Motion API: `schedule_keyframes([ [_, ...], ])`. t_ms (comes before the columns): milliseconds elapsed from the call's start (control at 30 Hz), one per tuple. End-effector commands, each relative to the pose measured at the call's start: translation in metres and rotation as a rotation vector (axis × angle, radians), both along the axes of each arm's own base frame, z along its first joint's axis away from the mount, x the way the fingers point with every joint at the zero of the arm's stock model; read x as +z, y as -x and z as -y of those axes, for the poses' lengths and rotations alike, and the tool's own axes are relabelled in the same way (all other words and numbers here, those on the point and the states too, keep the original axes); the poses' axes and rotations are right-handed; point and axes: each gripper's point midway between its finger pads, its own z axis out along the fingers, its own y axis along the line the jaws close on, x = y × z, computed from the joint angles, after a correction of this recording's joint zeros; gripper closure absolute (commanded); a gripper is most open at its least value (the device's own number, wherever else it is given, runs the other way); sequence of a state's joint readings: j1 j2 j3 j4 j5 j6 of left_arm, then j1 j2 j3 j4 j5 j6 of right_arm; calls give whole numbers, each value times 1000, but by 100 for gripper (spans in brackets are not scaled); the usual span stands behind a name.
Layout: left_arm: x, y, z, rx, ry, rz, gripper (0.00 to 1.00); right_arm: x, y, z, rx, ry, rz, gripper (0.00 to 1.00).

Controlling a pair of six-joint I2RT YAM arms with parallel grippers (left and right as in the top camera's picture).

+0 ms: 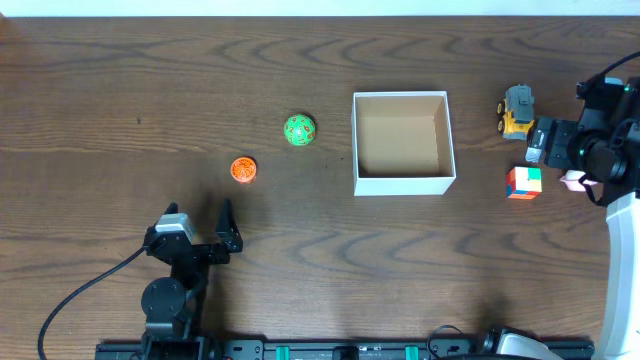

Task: Pack container
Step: 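Move the right gripper over the small Rubik's cube, then lower the right gripper and grasp the Rubik's cube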

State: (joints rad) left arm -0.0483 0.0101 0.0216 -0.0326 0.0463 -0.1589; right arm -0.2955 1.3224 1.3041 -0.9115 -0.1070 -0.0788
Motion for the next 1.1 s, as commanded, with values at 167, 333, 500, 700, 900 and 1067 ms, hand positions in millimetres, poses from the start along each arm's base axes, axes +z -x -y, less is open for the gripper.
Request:
schedule_keyframes([
  [167, -16, 1, -3, 14, -13, -48, 2, -62, -7, 29, -91, 0, -206, 1],
  [333, -16, 1, -3, 14, -13, -48, 2, -111, 1, 42, -137, 17, -391, 1],
  [500, -16, 1, -3, 14, -13, -48, 2, -130, 0, 42, -129, 7, -439, 1],
  [700, -16, 1, -3, 14, -13, -48, 2, -127, -13, 37, -111, -32, -381, 1],
  [900, -16, 1, -3, 14, -13, -48, 2, -134, -20, 20, 27, -73, -375, 1],
  [1067, -16, 1, -3, 14, -13, -48, 2, -147, -10, 17, 117, -54, -445, 1],
])
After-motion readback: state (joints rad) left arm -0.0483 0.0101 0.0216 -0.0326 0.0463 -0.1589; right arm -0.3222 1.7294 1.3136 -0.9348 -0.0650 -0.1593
